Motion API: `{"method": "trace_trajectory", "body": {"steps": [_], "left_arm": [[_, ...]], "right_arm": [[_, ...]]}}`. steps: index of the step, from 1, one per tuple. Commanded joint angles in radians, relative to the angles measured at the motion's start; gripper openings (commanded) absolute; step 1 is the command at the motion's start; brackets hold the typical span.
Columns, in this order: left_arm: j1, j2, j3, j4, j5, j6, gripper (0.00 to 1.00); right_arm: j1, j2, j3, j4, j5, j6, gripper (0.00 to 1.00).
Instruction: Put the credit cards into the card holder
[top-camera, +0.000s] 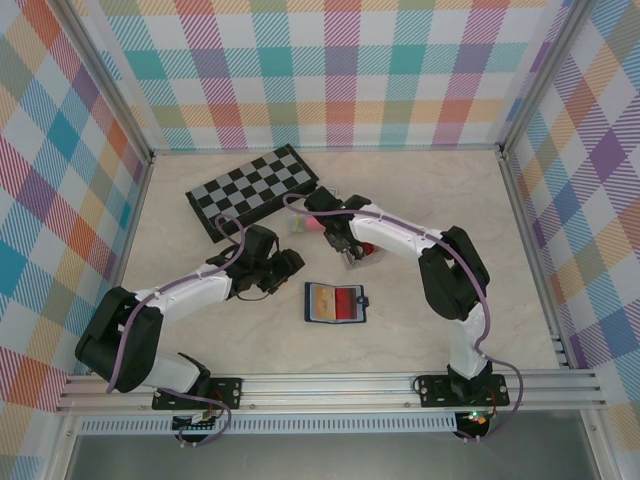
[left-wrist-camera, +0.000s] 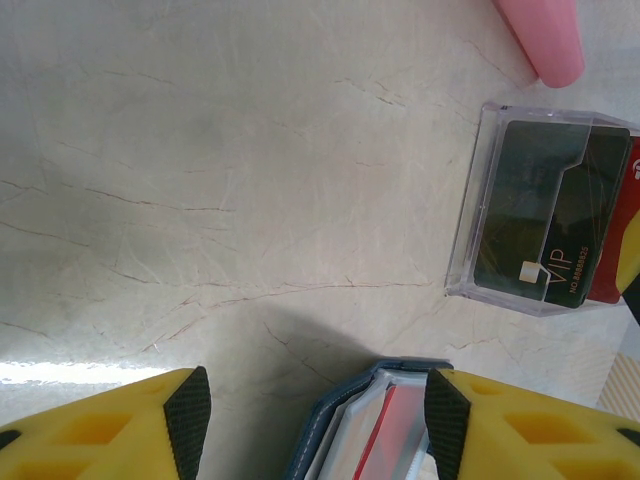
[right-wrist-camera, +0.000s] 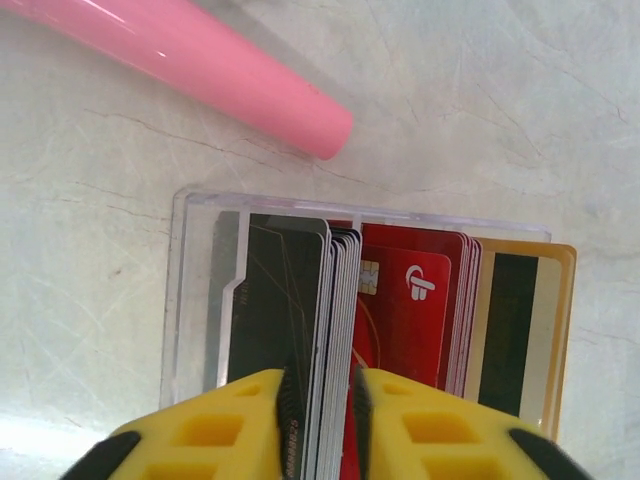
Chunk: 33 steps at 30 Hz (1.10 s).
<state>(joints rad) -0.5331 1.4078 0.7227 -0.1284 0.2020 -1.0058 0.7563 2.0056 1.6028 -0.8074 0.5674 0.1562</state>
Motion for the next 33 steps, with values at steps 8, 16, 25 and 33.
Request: {"method": "trace_trajectory", "body": {"steps": [8,16,25,33], "left_arm": [[0.007,0.026,0.044,-0.014,0.03,0.016,0.61],[0.007,0.031,0.046,-0.015,0.028,0.018,0.61],[0.008,0.041,0.05,-0.01,0.033,0.018,0.61],[0.007,0.028,0.038,-0.01,0.029,0.019,0.61]], "right_arm": [[-0.025,0.09,0.024,-0.012,-0.023,0.012,0.4],[-0.021,0.066,-0.004,0.001,0.07,0.008,0.36],[-0.023,0.0,-0.053,0.039,0.116,-0.028,0.33],[-0.033,-0.01,-0.064,0.04,0.124,-0.033,0.27]]}}
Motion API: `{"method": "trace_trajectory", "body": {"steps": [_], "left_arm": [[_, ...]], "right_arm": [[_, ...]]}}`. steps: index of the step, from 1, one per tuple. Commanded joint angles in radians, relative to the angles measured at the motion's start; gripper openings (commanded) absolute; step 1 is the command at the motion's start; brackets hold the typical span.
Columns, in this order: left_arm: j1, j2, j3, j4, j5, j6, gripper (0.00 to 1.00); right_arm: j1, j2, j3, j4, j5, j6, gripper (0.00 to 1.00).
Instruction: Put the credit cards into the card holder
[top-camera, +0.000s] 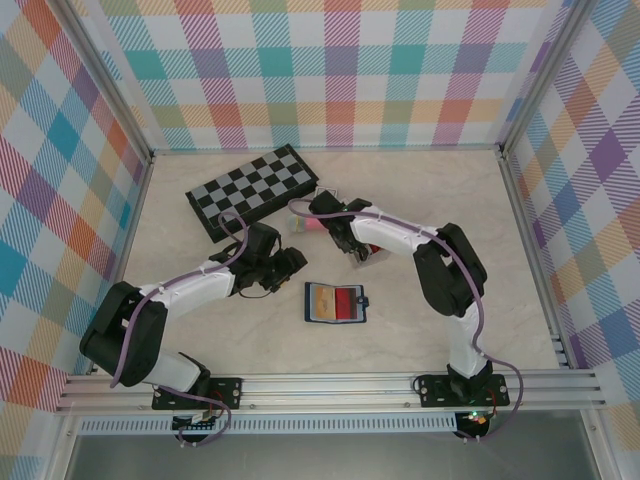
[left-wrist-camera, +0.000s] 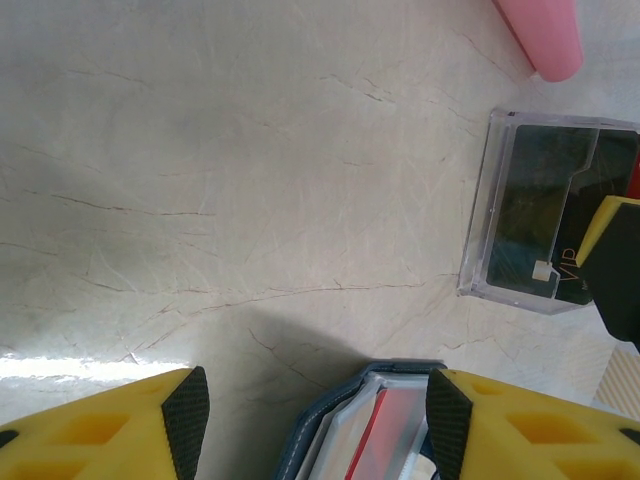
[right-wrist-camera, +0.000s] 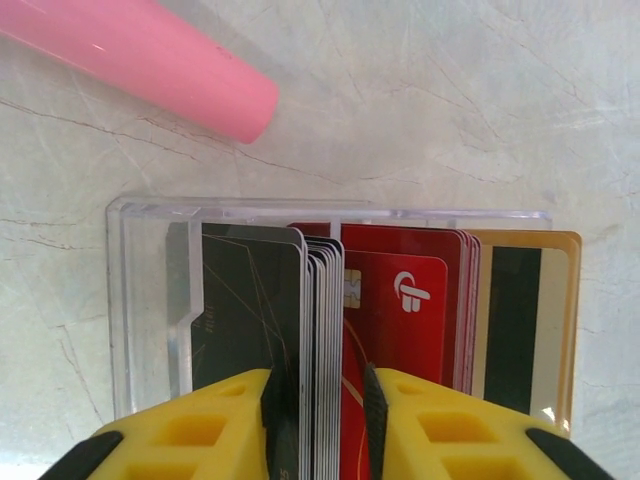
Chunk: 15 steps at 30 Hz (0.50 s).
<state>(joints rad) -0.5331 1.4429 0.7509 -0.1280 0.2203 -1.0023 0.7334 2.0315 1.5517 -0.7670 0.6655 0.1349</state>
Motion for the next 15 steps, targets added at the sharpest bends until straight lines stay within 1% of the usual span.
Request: {"method": "trace_trajectory", "body": {"steps": [1,7,8,9,12,15], "left_arm": [[0.008,-0.007,0.01,-0.011,0.009,0.014,0.61],[0.007,-0.006,0.009,-0.01,0.011,0.014,0.61],[0.007,-0.004,0.01,-0.01,0.011,0.014,0.62],[0.007,-0.004,0.01,-0.011,0.012,0.014,0.61],[0.007,-0.004,0.008,-0.01,0.013,0.016,0.61],[0.007,-0.003,0.007,-0.009,0.013,0.014,0.62]], "right_arm": [[-0.012,-0.034,-0.013,-0.001,0.023,-0.013,0.25],[-0.023,-0.027,-0.015,-0.011,-0.009,-0.002,0.22],[-0.024,-0.027,-0.016,-0.011,-0.019,-0.001,0.18],[-0.025,-0.025,-0.019,-0.01,-0.028,0.0,0.16],[-0.026,-0.017,-0.018,-0.014,-0.045,0.004,0.16],[-0.026,-0.018,-0.015,-0.022,-0.097,0.004,0.13]]}}
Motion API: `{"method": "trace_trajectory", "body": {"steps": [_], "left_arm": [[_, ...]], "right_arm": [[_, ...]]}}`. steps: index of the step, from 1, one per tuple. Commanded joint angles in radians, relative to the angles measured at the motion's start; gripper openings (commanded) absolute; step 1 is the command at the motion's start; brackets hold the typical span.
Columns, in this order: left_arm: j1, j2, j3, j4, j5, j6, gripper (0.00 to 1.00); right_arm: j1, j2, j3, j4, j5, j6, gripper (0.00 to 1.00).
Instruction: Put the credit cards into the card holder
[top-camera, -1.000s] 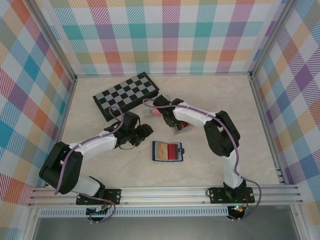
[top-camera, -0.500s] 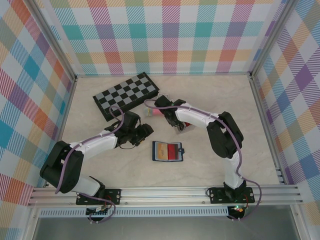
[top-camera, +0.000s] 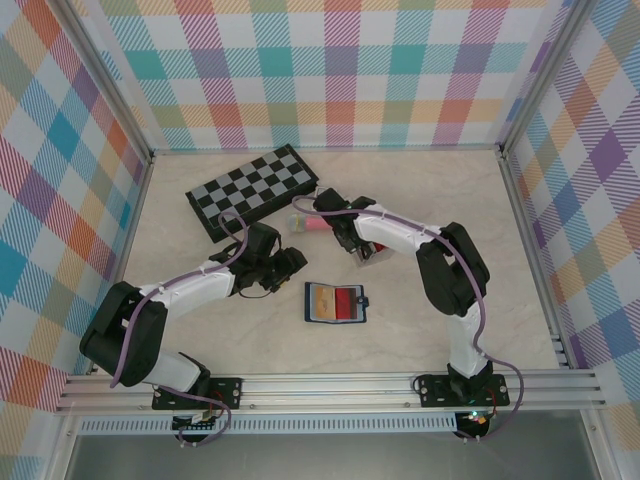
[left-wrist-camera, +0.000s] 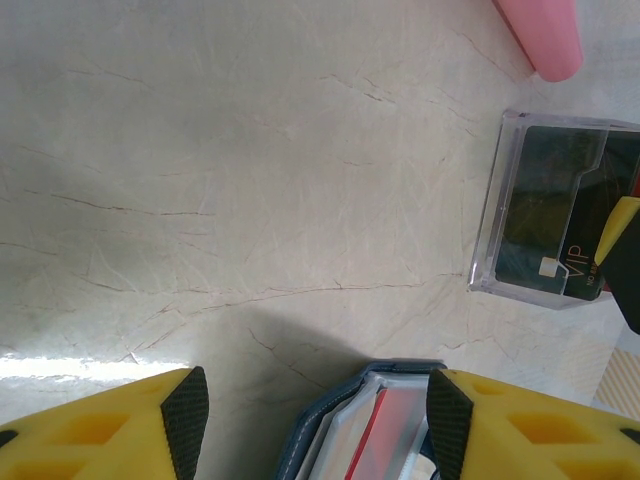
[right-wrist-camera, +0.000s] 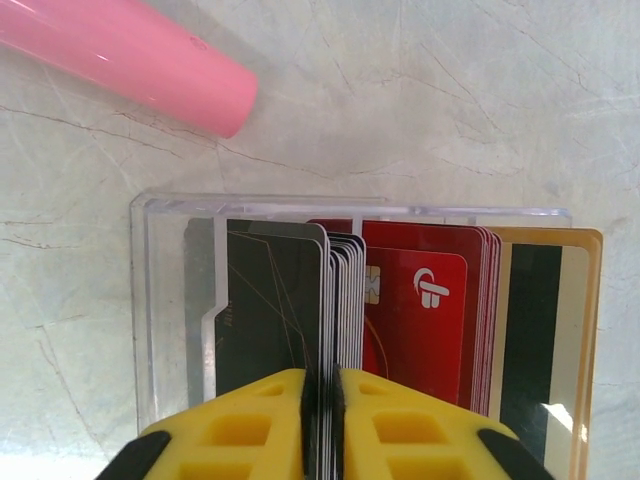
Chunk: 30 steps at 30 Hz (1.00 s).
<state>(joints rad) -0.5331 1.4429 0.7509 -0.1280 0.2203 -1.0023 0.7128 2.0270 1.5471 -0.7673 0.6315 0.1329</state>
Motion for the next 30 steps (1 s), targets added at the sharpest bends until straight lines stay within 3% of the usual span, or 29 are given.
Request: {"method": "trace_trajectory", "body": {"steps": [1,26,30], "left_arm": [[0.007,-0.003,0.008,-0.007,0.013,0.015,0.62],[0.004,0.02,0.028,-0.008,0.018,0.013,0.61],[0.001,0.022,0.03,-0.007,0.02,0.014,0.61]], "right_arm": [[-0.006,-0.016,-0.009,-0.026,-0.081,0.01,0.13],[-0.006,-0.118,0.019,-0.076,-0.296,0.069,0.08],[-0.029,-0.091,0.044,-0.081,-0.26,0.063,0.19]]}}
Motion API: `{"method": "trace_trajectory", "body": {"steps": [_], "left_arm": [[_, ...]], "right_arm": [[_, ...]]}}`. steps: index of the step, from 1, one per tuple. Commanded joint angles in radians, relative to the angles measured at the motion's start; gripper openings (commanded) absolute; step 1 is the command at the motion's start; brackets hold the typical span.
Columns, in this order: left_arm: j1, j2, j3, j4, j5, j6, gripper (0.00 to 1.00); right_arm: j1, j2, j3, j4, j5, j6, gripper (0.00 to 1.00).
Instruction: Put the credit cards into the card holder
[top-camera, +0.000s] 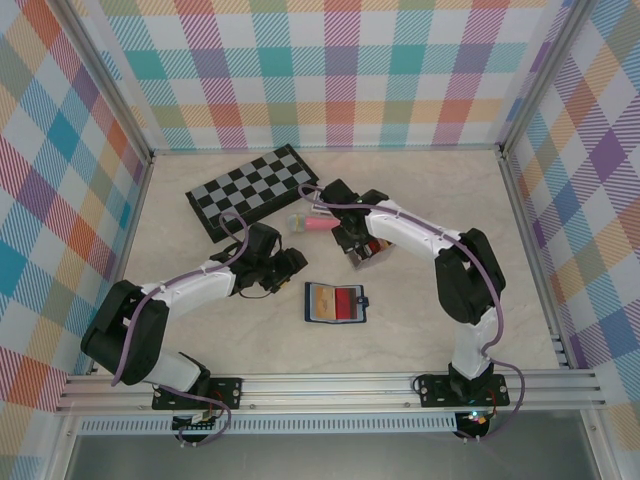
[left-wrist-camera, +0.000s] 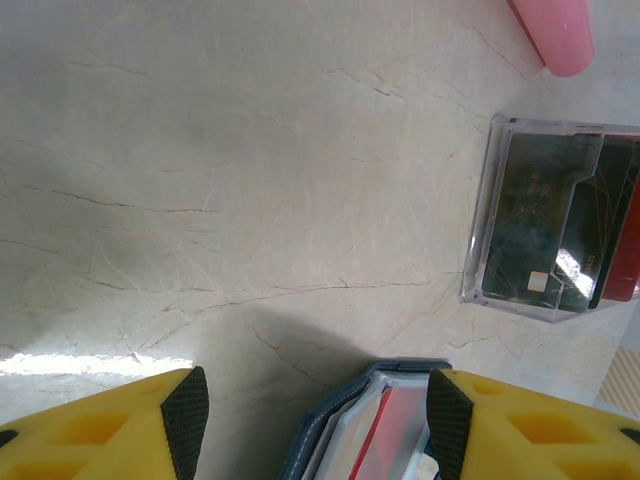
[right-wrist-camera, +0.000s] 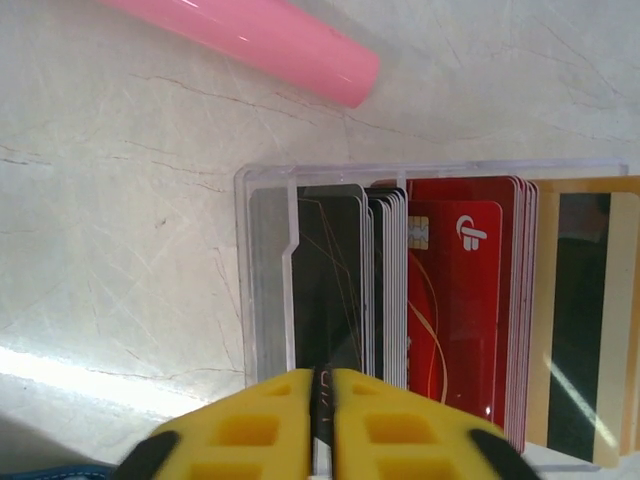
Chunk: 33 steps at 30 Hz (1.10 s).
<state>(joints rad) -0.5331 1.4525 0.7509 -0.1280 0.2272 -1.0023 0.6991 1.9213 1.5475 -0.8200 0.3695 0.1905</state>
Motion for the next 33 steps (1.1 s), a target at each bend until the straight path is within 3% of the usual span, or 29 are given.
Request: {"method": "trace_trajectory", "body": {"steps": [1,3,6,16,27,33], "left_arm": [[0.001,0.014,0.031,-0.008,0.013,0.014,0.61],[0.001,0.017,0.037,-0.01,0.017,0.018,0.62],[-0.001,0.014,0.037,-0.012,0.017,0.019,0.61],[-0.002,0.019,0.041,-0.017,0.019,0.019,0.62],[-0.005,0.028,0.047,-0.015,0.021,0.021,0.62],[-0.007,0.037,0.053,-0.015,0.023,0.021,0.62]], "right_arm": [[-0.025,0.022,0.05,-0.031,-0.007,0.011,0.24],[-0.04,0.038,0.062,-0.037,-0.022,0.017,0.35],[-0.05,0.057,0.066,-0.037,-0.055,0.019,0.4],[-0.073,0.104,0.058,-0.04,-0.157,0.052,0.45],[-0.073,0.026,0.012,-0.019,-0.326,0.091,0.41],[-0.073,0.073,0.035,-0.034,-0.328,0.075,0.43]]}}
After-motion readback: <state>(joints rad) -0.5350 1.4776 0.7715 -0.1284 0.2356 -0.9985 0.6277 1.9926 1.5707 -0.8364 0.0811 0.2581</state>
